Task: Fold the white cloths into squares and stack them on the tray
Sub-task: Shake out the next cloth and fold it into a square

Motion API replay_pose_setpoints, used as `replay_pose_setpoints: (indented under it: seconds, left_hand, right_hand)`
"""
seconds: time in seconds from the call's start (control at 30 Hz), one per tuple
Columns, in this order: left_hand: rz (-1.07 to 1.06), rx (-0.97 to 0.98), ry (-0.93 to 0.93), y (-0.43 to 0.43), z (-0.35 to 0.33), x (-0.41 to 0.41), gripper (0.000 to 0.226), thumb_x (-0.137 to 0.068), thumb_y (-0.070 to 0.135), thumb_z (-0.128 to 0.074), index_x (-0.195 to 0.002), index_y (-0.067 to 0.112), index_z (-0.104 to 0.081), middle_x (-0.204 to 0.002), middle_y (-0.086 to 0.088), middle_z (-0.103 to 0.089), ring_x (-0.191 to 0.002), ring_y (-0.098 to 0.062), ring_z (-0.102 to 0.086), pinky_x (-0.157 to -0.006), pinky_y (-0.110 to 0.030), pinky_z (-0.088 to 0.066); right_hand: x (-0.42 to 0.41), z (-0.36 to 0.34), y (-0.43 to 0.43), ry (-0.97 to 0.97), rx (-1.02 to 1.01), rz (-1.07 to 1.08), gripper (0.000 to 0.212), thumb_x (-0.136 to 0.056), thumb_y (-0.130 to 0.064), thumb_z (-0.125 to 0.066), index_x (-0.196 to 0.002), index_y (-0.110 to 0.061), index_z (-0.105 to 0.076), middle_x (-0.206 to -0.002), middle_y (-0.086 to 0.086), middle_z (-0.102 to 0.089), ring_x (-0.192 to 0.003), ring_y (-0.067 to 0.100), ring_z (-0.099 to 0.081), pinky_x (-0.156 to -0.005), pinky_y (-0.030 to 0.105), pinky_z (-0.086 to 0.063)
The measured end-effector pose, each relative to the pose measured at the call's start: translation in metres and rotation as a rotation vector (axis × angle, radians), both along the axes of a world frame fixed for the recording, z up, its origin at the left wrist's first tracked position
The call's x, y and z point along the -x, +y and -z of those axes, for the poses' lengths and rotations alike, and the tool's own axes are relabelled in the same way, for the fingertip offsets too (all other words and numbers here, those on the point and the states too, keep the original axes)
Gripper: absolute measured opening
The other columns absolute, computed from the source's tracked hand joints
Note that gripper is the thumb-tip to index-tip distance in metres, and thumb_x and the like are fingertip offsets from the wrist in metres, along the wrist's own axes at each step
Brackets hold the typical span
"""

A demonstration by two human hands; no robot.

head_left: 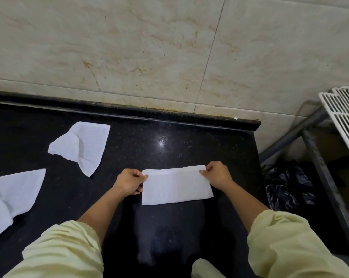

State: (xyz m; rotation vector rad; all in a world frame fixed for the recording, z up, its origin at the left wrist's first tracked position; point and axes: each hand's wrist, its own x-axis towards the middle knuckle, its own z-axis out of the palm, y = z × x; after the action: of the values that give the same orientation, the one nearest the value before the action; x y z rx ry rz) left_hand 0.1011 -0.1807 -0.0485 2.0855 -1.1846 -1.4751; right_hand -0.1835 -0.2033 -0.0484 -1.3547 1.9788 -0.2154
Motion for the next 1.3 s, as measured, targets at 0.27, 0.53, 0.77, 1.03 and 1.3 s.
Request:
replay_pose_setpoints:
  seconds: [0.27, 0.53, 0.77, 1.03, 1.3]
  left_hand:
    - [0.129, 0.355, -0.337, 0.025, 0.002, 0.011, 0.022, -0.087, 0.033, -0.066, -0.092, 0.018, -0.050, -0.088, -0.001, -0.054, -0.072, -0.015, -0.054, -0.061, -0.030, -0.041]
    - [0.203, 0.288, -0.315, 0.064, 0.013, 0.021, 0.048, -0.077, 0.044, -0.075, -0.108, 0.023, -0.045, -0.109, 0.004, -0.035, -0.082, -0.018, -0.058, -0.072, -0.033, -0.051]
    - [0.169, 0.324, -0.195, 0.071, 0.015, 0.010, 0.049, -0.072, 0.034, -0.082, -0.109, 0.026, -0.050, -0.109, 0.004, -0.043, -0.080, -0.006, -0.054, -0.071, -0.019, -0.043]
    - [0.152, 0.323, -0.173, 0.070, 0.018, 0.010, 0.049, -0.070, 0.032, -0.084, -0.106, 0.028, -0.051, -0.104, 0.004, -0.047, -0.076, -0.008, -0.055, -0.065, -0.015, -0.041]
    - [0.154, 0.322, -0.163, 0.070, 0.018, 0.009, 0.050, -0.070, 0.030, -0.085, -0.107, 0.027, -0.051, -0.101, 0.003, -0.047, -0.074, -0.009, -0.054, -0.065, -0.015, -0.041]
  right_hand:
    - [-0.004, -0.010, 0.029, 0.100, 0.265, -0.020, 0.013, -0.089, -0.023, -0.066, -0.095, -0.016, -0.056, -0.099, -0.003, -0.050, -0.080, 0.012, -0.056, -0.071, 0.029, -0.051]
    - [-0.001, 0.000, 0.072, 0.113, 0.130, -0.139, 0.023, -0.094, -0.030, -0.058, -0.085, -0.011, -0.063, -0.096, 0.000, -0.052, -0.076, 0.011, -0.056, -0.069, 0.026, -0.049]
    - [0.006, 0.004, 0.075, 0.012, 0.097, 0.061, 0.018, -0.089, -0.026, -0.065, -0.079, -0.011, -0.062, -0.097, 0.004, -0.060, -0.082, 0.011, -0.053, -0.073, 0.027, -0.043]
    - [-0.004, -0.003, 0.059, 0.022, 0.033, 0.186, 0.039, -0.078, -0.014, -0.070, -0.113, -0.008, -0.053, -0.109, 0.007, -0.054, -0.096, 0.024, -0.058, -0.071, 0.029, -0.045]
    - [-0.018, -0.006, 0.053, -0.073, -0.070, 0.302, 0.022, -0.077, -0.011, -0.061, -0.062, -0.013, -0.046, -0.065, 0.003, -0.050, -0.062, 0.019, -0.050, -0.055, 0.028, -0.038]
